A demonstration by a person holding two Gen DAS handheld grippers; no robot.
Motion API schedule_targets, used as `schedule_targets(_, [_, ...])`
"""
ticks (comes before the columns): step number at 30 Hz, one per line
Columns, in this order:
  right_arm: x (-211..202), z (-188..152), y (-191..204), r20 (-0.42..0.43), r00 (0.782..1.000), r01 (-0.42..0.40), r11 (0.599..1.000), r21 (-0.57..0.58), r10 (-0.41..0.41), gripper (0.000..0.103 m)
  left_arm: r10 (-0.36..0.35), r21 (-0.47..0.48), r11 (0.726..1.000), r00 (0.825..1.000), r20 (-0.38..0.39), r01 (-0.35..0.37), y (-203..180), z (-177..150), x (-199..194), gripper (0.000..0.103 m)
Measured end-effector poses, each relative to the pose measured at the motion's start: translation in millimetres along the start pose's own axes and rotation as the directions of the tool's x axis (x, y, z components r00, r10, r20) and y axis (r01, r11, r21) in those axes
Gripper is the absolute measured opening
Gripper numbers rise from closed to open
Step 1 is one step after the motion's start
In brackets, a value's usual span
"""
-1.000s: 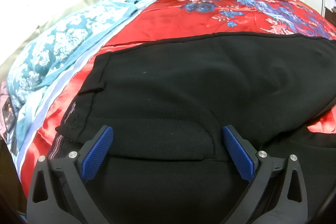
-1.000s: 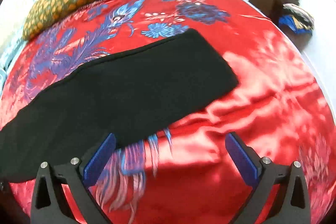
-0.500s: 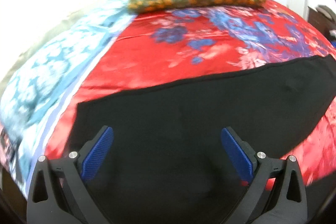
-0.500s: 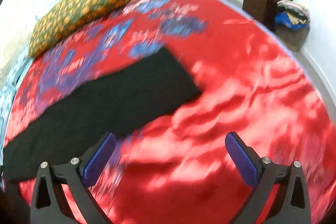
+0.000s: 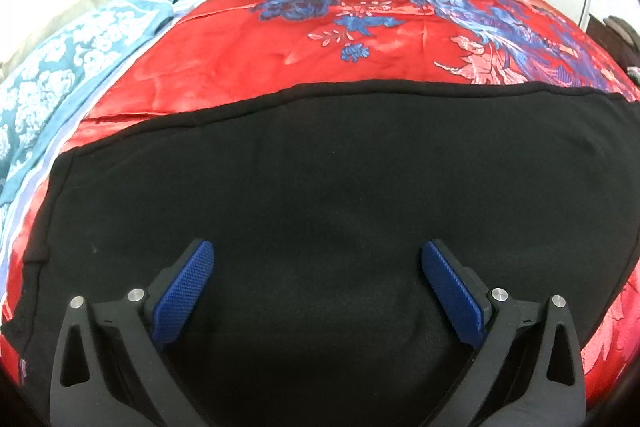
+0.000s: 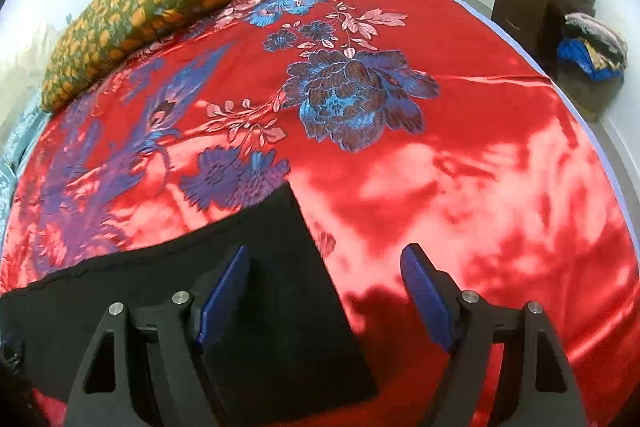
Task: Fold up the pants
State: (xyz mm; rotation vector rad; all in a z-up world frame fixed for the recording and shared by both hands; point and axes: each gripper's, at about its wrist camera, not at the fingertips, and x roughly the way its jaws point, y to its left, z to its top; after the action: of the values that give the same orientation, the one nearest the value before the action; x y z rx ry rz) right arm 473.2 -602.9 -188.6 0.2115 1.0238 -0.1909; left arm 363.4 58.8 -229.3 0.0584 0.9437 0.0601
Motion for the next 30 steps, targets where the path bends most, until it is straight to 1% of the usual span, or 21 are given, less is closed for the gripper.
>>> schedule_targets(1, [5,2,1,-0.013,1.000,-0.016,1.000,0.000,0.016,0.068,0.000,0.000,1.000,1.000,0.002,0.000,0,-1,0,0.102])
schedule_targets(2, [7,2,1,-0.027,0.999,-0.045,0.999,-0.005,0.045,0.034,-0.002,-0.002,1.000,1.000,0.004,0.002,1,-1,1,0.102])
schedule_targets(3, [8,2,3,-0.038,0.996,-0.080,0.997,-0.016,0.079,0.008,-0.005,-0.004,1.000,1.000,0.004,0.005,1,0,0,0.102])
schedule_targets(4, [4,2,4,-0.040,0.995,-0.090,0.996,-0.028,0.089,0.008,-0.008,-0.006,1.000,1.000,0.003,0.008,1,2,1,0.102])
schedule_targets(7, [-37,-9,17,0.020,0.988,-0.148,0.982,-0.118,0.151,0.007,-0.009,-0.007,1.000,1.000,0.002,0.009,2,2,1,0.102])
schedule_targets(10, [-105,-40,39,0.076,0.963,-0.235,0.945,-0.229,0.258,0.007,-0.004,-0.003,1.000,1.000,0.001,0.004,1,2,0,0.102])
schedule_targets(13, [-178,-100,66,0.077,0.941,-0.282,0.891,-0.355,0.328,0.007,0.006,0.003,1.000,1.000,0.000,-0.006,-1,3,0,0.102])
schedule_targets(15, [-223,-158,80,0.047,0.930,-0.311,0.849,-0.428,0.364,0.007,0.014,0.008,1.000,1.000,-0.001,-0.014,-2,4,-1,0.102])
schedule_targets(17, [-251,-210,85,0.018,0.934,-0.310,0.831,-0.462,0.358,0.007,0.022,0.012,1.000,1.000,-0.001,-0.022,-3,4,-1,0.103])
schedule_targets(18, [-263,-240,83,0.003,0.939,-0.303,0.833,-0.463,0.343,0.007,0.027,0.015,1.000,1.000,-0.002,-0.027,-3,4,-2,0.103])
schedule_targets(20, [-274,-288,73,-0.008,0.960,-0.254,0.864,-0.435,0.279,0.007,0.036,0.019,0.999,0.999,-0.009,-0.036,-4,5,-3,0.102])
schedule_targets(21, [-273,-313,61,-0.019,0.977,-0.205,0.900,-0.385,0.214,0.015,0.038,0.019,0.999,0.999,-0.016,-0.038,-4,6,-3,0.102])
schedule_targets(22, [-270,-325,50,-0.036,0.987,-0.161,0.930,-0.331,0.158,0.024,0.040,0.014,0.999,0.999,-0.032,-0.040,-3,7,-4,0.103])
schedule_targets(23, [-267,-333,41,-0.047,0.994,-0.112,0.951,-0.288,0.103,0.058,0.045,0.013,0.999,0.997,-0.060,-0.044,-3,10,-6,0.103])
schedule_targets(24, [-268,-342,29,-0.046,0.999,-0.033,0.972,-0.231,0.023,0.084,0.058,0.022,0.998,0.994,-0.094,-0.056,-4,13,-9,0.103])
schedule_targets(25, [-275,-345,20,-0.019,1.000,0.011,0.983,-0.183,-0.015,0.086,0.076,0.032,0.997,0.990,-0.121,-0.073,-5,14,-16,0.102])
schedule_targets(26, [-288,-347,13,0.026,0.999,0.042,0.990,-0.135,-0.039,0.086,0.089,0.035,0.996,0.988,-0.127,-0.085,-5,13,-24,0.102])
schedule_targets(27, [-302,-347,10,0.066,0.996,0.065,0.993,-0.096,-0.059,0.088,0.084,0.030,0.996,0.991,-0.108,-0.081,-6,8,-43,0.102])
schedule_targets(28, [-313,-347,11,0.095,0.993,0.079,0.994,-0.072,-0.072,0.090,0.055,0.030,0.998,0.994,-0.089,-0.053,-7,1,-59,0.102])
schedule_targets(30, [-337,-350,27,0.177,0.978,0.122,0.991,-0.055,-0.111,0.101,-0.020,0.053,0.998,0.997,-0.070,0.024,-13,-21,-97,0.102])
